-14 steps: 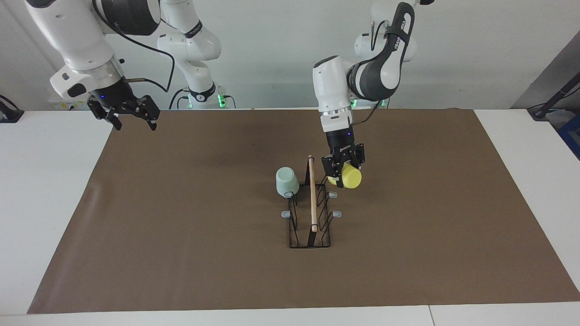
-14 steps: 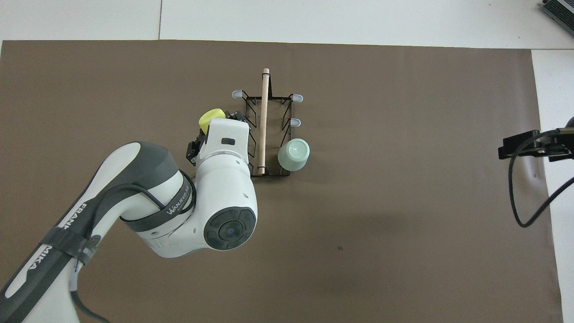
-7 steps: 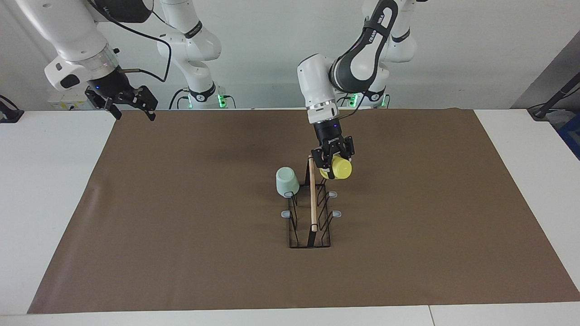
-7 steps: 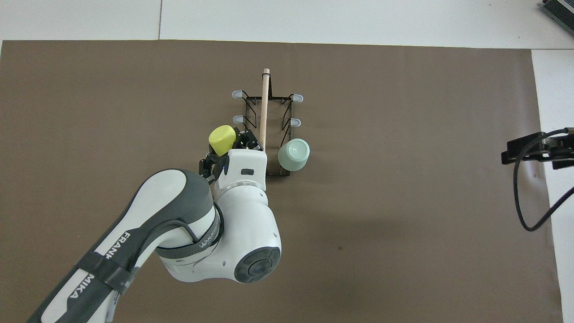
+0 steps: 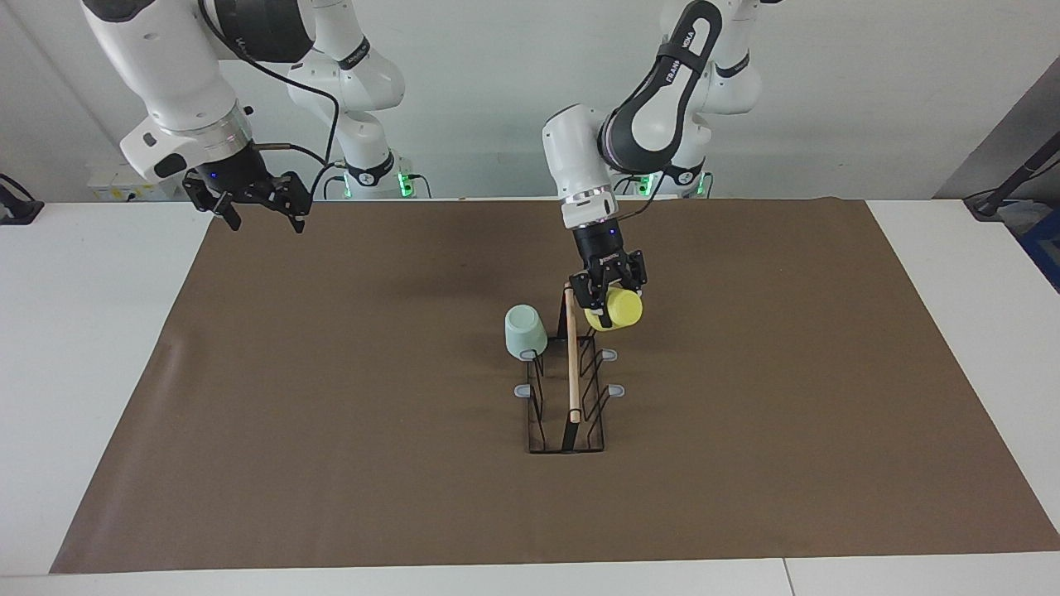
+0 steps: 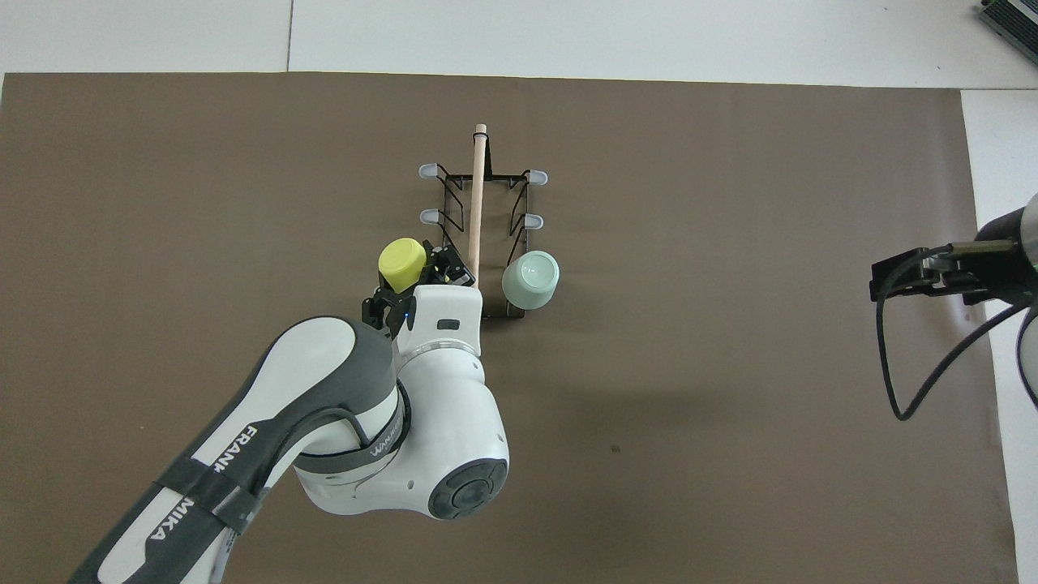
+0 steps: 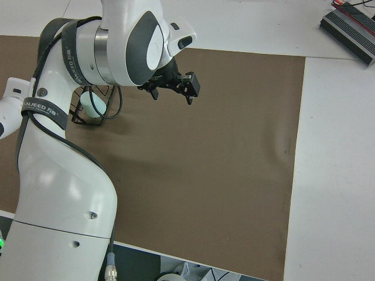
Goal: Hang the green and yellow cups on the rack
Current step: 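Hang the yellow cup on the peg and open the left gripper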
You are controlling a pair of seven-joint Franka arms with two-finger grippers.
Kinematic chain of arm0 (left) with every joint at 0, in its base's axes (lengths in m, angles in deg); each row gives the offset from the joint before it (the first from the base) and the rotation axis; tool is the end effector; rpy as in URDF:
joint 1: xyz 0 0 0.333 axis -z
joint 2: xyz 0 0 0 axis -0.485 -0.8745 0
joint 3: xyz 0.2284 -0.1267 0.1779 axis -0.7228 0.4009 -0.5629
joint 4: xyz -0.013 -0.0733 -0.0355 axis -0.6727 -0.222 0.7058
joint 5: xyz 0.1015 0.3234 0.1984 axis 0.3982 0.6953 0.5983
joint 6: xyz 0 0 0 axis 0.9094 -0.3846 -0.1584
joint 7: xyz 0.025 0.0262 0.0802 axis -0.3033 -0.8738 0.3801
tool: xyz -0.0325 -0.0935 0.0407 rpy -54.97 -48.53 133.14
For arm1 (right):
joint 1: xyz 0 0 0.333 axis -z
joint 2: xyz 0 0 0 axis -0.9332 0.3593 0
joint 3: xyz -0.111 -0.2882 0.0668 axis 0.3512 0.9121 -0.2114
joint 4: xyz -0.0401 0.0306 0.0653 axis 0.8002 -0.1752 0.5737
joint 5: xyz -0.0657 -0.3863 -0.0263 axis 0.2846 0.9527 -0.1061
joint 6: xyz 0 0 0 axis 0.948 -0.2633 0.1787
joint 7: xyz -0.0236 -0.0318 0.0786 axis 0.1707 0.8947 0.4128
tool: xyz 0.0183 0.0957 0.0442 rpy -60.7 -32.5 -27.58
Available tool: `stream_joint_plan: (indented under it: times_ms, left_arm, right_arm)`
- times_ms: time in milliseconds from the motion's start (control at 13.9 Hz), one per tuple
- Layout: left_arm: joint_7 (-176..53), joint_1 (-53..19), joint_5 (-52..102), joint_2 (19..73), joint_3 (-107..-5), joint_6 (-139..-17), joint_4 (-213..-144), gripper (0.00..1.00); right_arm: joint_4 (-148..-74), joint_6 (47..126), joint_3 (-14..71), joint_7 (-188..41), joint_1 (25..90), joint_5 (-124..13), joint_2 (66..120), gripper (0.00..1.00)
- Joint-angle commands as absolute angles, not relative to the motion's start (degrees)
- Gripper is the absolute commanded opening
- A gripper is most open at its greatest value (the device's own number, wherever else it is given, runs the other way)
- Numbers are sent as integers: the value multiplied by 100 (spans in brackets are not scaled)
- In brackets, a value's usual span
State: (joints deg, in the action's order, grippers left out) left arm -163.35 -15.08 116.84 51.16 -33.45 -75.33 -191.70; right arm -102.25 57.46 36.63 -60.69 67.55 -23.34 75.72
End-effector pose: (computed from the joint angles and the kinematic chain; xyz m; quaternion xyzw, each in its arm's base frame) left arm 0.4534 -0.3499 0.3969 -0.8762 -0.2564 -0.4081 0.0097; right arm 0.5384 0.0035 0.6033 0.9987 -0.0328 -0.0361 0.0149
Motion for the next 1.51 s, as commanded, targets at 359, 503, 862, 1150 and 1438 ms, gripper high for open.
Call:
stream_joint_plan:
  times_ms: [359,503,862,1150,1438]
  left_arm:
    - [-16239,-1557,11775,5082,-3324,-8042,-19141,100]
    - [-16159,-1574,11767,5091,-3333,-8051,-19140,100]
    - [-15073,-1618,11617,5100,-3464,-8173,-19062,100]
    - [-13151,-1618,10330,5091,-3780,-8165,-18694,100]
    - [-10251,-1609,8308,5152,-4245,-7973,-18341,100]
  right_arm:
    - [-10341,5848,3708,-6157,6850,-2644,7454,100]
    - [-9946,5620,3699,-6166,6886,-2524,7760,100]
    - [-10207,5786,3699,-6130,6868,-2576,7692,100]
    - [-10182,5777,3699,-6148,6868,-2611,7683,100]
    - [-10182,5777,3699,-6148,6868,-2611,7683,100]
